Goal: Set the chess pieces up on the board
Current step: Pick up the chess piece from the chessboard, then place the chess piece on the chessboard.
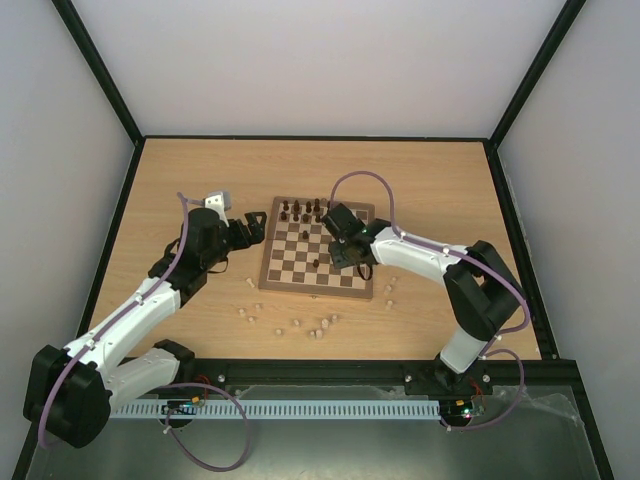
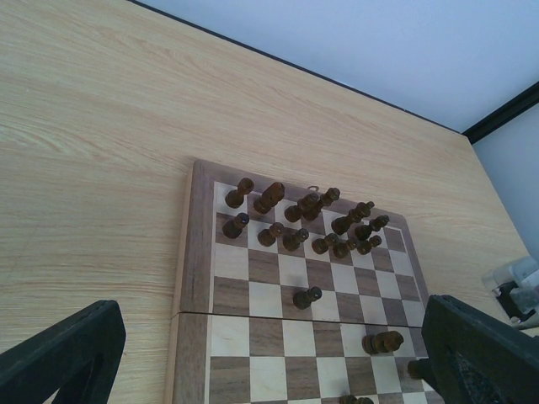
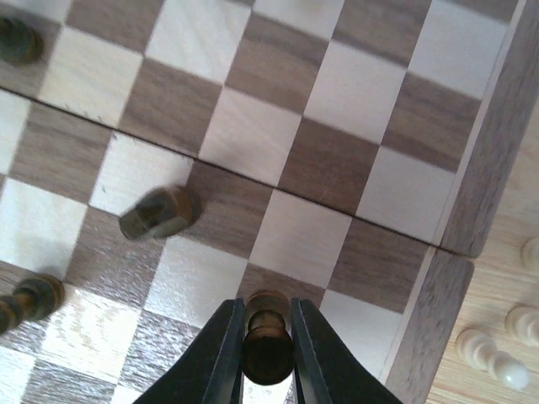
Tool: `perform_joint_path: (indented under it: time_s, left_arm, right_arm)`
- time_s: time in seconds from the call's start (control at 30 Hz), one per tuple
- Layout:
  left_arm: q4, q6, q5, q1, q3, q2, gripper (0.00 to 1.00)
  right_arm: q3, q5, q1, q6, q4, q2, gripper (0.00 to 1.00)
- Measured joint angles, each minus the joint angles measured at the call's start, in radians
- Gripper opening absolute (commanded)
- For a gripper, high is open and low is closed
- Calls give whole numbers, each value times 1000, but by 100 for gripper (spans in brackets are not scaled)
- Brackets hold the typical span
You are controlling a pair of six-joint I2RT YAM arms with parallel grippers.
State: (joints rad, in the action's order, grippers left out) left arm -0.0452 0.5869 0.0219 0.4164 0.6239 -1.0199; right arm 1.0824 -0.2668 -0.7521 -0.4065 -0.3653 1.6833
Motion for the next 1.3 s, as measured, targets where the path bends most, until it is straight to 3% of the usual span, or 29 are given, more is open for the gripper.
perform_joint_path:
  time_s: [0.17,0.5,0.9,1.3]
  left_arm:
    - [0,0,0,0,0,0,100]
    - [0,0,0,0,0,0,100]
    - [0,0,1,0,0,0,99]
    - [8,0,0,0,2,0,100]
  right_arm:
    - [59,-8,37,2,-19,0,17]
    - [290,2,226,26,-87,105,17]
    - [497,8,272,51,-176,293,17]
    - [555,34,320,67,-203,374,17]
